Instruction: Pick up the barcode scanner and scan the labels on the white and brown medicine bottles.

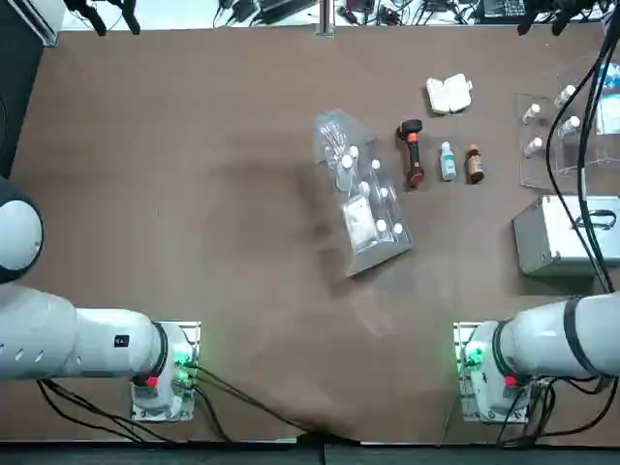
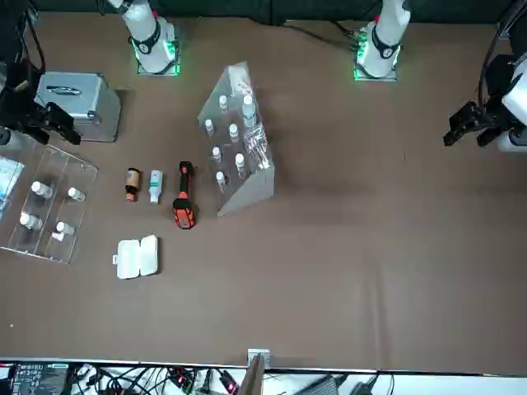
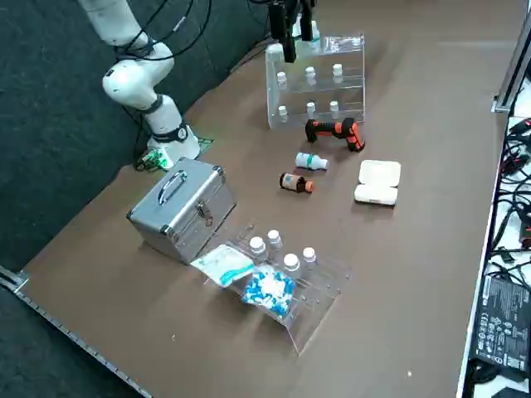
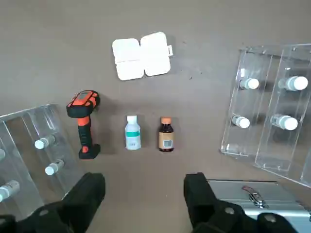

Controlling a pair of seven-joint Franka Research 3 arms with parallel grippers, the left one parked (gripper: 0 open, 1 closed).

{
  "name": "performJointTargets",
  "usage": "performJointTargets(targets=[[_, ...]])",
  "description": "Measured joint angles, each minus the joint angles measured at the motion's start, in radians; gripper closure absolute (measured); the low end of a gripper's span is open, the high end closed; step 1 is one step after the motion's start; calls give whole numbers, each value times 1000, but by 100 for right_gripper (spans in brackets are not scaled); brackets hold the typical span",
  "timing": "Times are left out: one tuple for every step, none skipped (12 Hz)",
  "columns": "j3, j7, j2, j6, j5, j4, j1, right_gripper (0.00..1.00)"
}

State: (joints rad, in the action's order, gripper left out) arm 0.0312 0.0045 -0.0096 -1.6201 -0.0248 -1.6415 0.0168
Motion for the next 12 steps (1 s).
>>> performJointTargets(targets=[[-2, 1, 1, 0, 0, 5, 0, 0], [-3, 1, 2, 0, 0, 10, 1, 0], [-4, 2, 3, 0, 0, 14, 1, 0], [-5, 2, 4, 0, 0, 15, 1, 0], [-6, 2, 5, 0, 0, 16, 3, 0], [-8, 4, 15, 0, -1, 16, 13, 0], [-9, 6, 27, 0, -4, 16, 19, 0], [-10, 6, 44, -4, -9, 15, 30, 0], [-11, 7, 64, -14, -17, 10, 48, 0], [-12, 13, 84, -37, -28, -3, 66, 0], [-14, 19, 101, -78, -46, -29, 83, 0], [-14, 22, 113, -129, -61, -67, 99, 0]])
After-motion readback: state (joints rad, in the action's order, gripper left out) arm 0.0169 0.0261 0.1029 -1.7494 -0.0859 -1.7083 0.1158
